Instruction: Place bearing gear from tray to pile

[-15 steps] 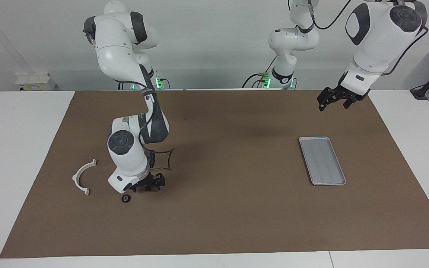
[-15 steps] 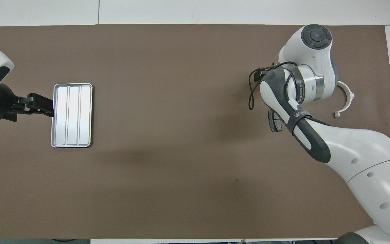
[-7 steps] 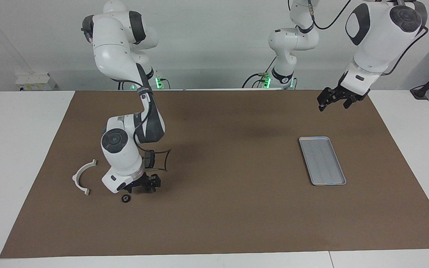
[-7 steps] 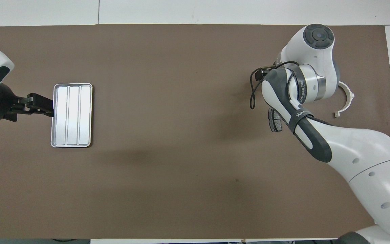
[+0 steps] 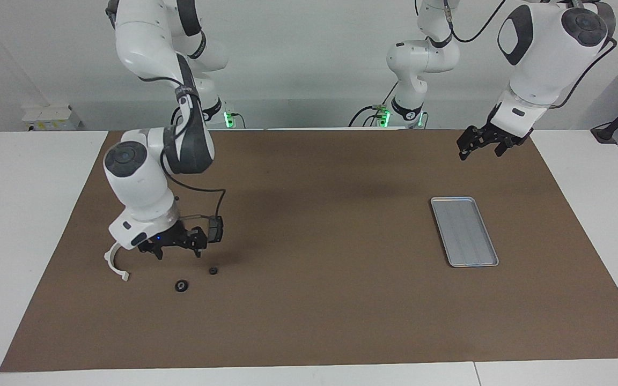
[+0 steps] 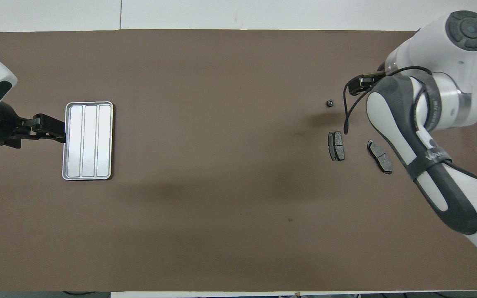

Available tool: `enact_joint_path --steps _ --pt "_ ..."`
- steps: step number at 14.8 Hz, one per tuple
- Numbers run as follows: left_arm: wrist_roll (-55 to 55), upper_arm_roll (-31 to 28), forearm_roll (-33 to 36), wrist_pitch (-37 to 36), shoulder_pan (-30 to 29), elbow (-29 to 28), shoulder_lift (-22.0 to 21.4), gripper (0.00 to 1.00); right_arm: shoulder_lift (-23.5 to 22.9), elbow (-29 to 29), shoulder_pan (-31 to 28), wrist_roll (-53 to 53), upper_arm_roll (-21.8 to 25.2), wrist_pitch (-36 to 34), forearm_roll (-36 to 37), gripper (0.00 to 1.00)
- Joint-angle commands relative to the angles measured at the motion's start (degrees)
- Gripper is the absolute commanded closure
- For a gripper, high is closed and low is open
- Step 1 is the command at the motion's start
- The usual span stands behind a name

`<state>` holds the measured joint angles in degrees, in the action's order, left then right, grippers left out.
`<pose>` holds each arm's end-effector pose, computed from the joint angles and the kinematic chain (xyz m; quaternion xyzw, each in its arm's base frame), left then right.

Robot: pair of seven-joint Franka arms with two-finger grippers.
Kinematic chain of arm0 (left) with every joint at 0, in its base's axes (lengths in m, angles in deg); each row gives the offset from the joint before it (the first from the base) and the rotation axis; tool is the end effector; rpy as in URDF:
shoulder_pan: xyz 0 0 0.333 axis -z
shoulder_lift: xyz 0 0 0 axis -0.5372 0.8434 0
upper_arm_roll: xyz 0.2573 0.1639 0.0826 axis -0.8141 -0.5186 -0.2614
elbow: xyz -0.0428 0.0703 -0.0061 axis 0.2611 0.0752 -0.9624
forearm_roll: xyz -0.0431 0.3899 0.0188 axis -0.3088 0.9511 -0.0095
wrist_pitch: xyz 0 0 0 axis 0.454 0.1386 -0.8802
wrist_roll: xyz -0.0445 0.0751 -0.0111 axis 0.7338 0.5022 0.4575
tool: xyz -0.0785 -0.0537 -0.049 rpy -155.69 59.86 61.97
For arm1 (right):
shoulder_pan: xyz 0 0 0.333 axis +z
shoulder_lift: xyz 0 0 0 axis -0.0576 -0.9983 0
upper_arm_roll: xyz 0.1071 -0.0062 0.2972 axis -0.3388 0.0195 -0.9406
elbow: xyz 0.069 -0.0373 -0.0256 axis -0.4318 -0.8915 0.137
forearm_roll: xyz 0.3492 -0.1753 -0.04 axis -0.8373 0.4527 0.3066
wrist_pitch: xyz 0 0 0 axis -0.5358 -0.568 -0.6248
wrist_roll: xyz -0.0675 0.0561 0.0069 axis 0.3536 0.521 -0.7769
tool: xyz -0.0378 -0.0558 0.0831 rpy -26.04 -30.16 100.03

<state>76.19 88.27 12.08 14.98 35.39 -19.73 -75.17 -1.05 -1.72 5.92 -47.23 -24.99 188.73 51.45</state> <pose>0.5469 -0.0542 0.5804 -0.9989 -0.0196 0.0426 0.0008 0.6698 0.0408 0.4279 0.9990 0.0275 0.0331 0.0120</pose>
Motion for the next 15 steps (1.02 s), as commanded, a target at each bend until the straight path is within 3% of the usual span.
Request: enact_joint_path --steps 1,5,7,10,15 --pt "-0.2 -0.5 -0.2 -0.1 0.5 -0.4 -0.9 0.00 12.2 -8.7 -1.8 3.8 -0.8 -3.8 -2.9 0.00" --pt "-0.2 -0.4 -0.2 -0.1 0.5 -0.4 -0.9 0.00 23.0 -9.1 -1.9 3.6 -0.8 -15.9 -2.9 0.00" --pt "-0.2 -0.4 -0.2 -0.1 0.5 -0.4 -0.9 0.00 26.2 -7.6 -1.9 3.6 -0.8 -23.4 -2.9 0.00" --pt "-0.2 -0.4 -0.2 -0.1 0.5 -0.4 -0.9 0.00 26.9 -5.4 -2.4 3.6 -0.8 -30.4 -2.9 0.00" --pt "-0.2 -0.5 -0.2 -0.1 0.5 -0.4 -0.9 0.00 26.7 -3.1 -2.9 3.6 -0.9 -31.4 -1.6 0.00"
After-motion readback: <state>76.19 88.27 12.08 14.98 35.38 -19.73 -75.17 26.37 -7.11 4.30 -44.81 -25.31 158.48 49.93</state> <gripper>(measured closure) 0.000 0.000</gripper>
